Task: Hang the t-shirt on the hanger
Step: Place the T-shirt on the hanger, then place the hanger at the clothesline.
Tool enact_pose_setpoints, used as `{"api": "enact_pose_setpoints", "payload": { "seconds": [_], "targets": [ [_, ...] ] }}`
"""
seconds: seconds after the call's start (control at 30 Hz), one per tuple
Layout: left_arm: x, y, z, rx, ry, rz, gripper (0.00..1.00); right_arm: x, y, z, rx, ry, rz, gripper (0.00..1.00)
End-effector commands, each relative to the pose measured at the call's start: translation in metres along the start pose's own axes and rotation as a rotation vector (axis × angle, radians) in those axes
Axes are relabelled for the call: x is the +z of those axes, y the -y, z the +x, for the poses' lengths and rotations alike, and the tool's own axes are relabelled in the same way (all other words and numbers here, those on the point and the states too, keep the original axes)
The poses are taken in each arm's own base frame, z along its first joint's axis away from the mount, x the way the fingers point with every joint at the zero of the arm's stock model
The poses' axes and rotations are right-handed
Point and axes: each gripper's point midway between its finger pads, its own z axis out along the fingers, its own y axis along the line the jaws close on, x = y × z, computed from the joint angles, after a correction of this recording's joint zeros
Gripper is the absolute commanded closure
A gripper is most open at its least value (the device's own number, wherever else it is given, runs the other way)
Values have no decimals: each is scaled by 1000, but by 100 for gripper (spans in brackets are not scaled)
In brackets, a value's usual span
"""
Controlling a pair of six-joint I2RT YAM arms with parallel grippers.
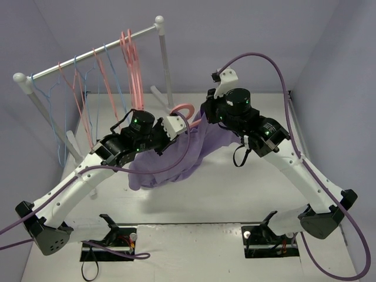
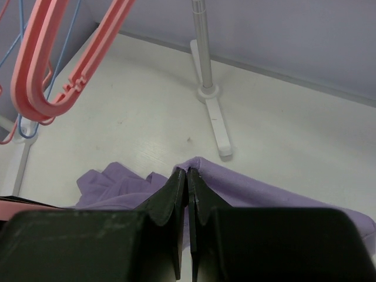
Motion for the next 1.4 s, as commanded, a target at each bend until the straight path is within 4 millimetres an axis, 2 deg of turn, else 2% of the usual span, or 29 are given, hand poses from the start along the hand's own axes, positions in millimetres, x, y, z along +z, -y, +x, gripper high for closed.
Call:
{"api": "enact_pose_setpoints", "payload": {
  "seconds": [0.0, 0.13, 0.23, 0.37, 0.47, 0.57, 0.7, 0.8, 0.9, 0.97, 1.1, 1.17, 1.3, 1.37],
  "targets": [
    [-23, -16, -63, 4, 259, -61, 100, 0, 0, -5, -24, 46, -6, 100],
    [-21, -12, -61, -17, 283, -17, 100, 0, 3, 8, -65, 18, -26, 99],
    [-12, -3, -54, -43, 292, 52, 100, 0, 1, 14, -88, 3, -54, 98],
    [-3, 1, -41, -65, 269, 65, 100, -4, 0, 14, -109, 5, -81, 84],
    [-2, -3, -32, -68, 248, 55, 100, -10, 7, 5, -134, 27, -88, 67],
    [-3, -8, -24, -68, 226, 48, 100, -17, 9, -1, -188, 46, -137, 60],
    [-5, -10, -17, -63, 217, 52, 100, -29, 14, -3, -281, 69, -170, 58],
    [-11, -9, -13, -40, 198, 66, 100, -49, 15, -3, -408, 110, -243, 54],
    [-16, -4, -6, -7, 156, 90, 100, -62, 5, 6, -510, 135, -345, 51],
    [-21, -2, -2, 18, 138, 103, 100, -63, 4, 22, -558, 118, -378, 48],
    [-29, -1, 3, 36, 117, 108, 100, -65, 0, 36, -590, 106, -429, 40],
    [-33, -3, 4, 41, 114, 103, 100, -64, -4, 44, -591, 91, -462, 35],
    [-42, 0, -1, 63, 123, 124, 100, -53, -7, 78, -609, -32, -534, 35],
    [-45, 3, -3, 73, 130, 142, 100, -50, -7, 89, -615, -64, -550, 35]
  ]
}}
